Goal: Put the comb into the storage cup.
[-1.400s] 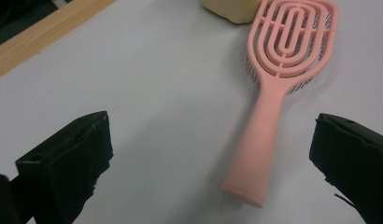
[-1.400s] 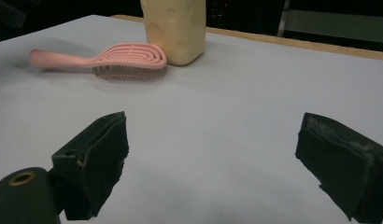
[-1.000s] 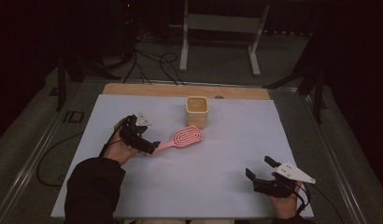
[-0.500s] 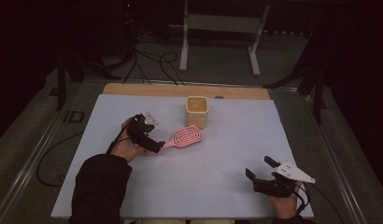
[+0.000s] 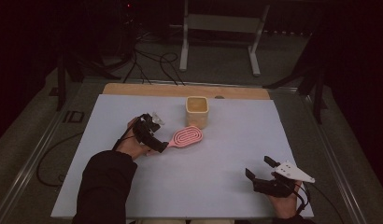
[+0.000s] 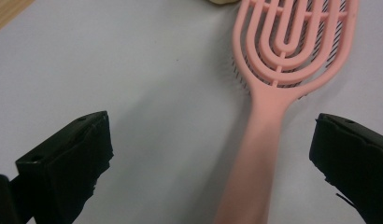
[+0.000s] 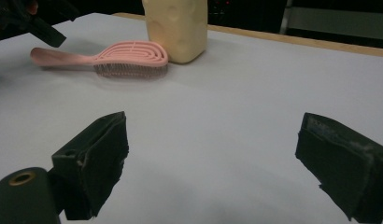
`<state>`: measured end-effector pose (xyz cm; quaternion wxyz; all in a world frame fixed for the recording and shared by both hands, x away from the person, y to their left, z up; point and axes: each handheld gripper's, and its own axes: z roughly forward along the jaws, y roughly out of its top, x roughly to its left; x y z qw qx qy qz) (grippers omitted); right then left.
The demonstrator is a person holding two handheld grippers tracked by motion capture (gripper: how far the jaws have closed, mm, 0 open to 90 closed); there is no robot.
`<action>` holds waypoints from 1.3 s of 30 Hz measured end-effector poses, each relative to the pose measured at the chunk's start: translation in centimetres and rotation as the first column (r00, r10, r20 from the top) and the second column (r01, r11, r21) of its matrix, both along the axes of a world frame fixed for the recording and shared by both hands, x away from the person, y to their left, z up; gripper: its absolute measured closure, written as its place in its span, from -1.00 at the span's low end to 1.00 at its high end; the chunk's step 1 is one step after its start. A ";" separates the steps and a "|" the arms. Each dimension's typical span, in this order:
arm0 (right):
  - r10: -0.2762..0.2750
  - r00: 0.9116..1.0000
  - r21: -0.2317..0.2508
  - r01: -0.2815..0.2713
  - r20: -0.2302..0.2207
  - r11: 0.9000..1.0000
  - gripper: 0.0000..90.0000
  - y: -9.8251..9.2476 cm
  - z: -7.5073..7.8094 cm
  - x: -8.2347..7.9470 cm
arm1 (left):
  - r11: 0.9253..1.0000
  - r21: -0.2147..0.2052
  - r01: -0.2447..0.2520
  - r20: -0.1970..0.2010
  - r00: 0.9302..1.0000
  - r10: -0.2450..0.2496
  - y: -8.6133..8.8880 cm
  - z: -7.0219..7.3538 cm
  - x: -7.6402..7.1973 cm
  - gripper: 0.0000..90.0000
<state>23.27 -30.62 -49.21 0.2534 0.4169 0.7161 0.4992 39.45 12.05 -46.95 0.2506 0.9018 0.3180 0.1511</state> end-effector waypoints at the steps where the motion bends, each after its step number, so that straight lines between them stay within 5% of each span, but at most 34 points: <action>1: 0.000 1.000 0.001 0.000 -0.001 1.000 -0.80 0.0 0.0 0.0 | 1.000 0.006 0.000 -0.005 1.000 0.000 -0.1 0.0 0.1 -1.00; 22: 0.005 1.000 -0.002 -0.005 -0.003 1.000 -0.80 0.0 0.0 0.0 | 0.999 0.053 -0.004 -0.093 0.996 0.009 -1.0 -1.4 1.2 -1.00; 34: 0.008 1.000 -0.004 -0.008 -0.004 1.000 -0.80 0.0 -0.1 0.1 | 0.996 0.088 0.008 -0.161 0.987 0.006 -2.1 -1.9 1.4 -1.00; 39: 0.008 1.000 -0.004 -0.008 -0.009 1.000 -0.80 0.0 -0.1 0.1 | 0.993 0.115 0.031 -0.183 0.983 -0.009 -3.2 -2.0 1.4 -0.85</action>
